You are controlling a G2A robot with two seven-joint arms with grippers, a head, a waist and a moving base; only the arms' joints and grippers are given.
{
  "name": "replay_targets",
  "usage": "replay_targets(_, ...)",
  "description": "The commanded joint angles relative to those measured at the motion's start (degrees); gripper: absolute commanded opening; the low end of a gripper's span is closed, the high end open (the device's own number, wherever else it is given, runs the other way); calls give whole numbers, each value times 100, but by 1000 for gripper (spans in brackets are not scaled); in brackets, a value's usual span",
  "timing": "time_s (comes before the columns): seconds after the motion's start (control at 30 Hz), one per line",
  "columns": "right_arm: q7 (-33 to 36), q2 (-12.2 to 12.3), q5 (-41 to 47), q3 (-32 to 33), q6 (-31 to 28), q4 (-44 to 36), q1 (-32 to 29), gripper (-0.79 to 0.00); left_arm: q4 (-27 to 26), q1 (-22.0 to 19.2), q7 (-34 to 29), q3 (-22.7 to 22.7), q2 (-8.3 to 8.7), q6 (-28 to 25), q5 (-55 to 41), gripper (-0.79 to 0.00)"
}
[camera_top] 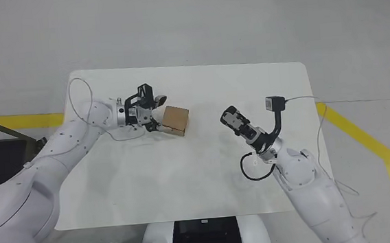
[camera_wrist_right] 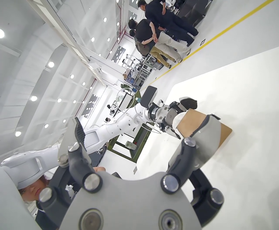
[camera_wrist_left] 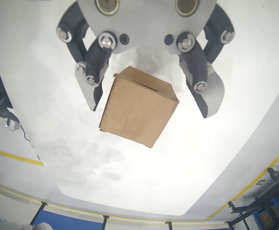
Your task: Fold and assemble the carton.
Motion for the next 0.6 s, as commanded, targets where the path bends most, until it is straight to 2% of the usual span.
replay_targets(0.0, 32, 0, 48, -9, -22, 33, 23, 0, 9, -9, 112, -68, 27, -20, 65, 0)
replay_targets(0.2, 86, 7, 187, 26, -227, 87, 65, 0, -209, 85, 715, -301, 184, -119, -98, 0)
replay_targets(0.27, 162, 19, 214, 58, -316, 95, 70, 0, -383, 117, 715, -376, 271, -119, -281, 0)
replay_targets(0.43, 466, 74, 264, 238, -558, 91, 114, 0, -887, 267, 715, -620, 563, -119, -967, 0)
replay_targets(0.57, 266, 134, -228, 648, -528, 47, 136, 0, -1106, 302, 650, -824, 859, -119, -1170, 0)
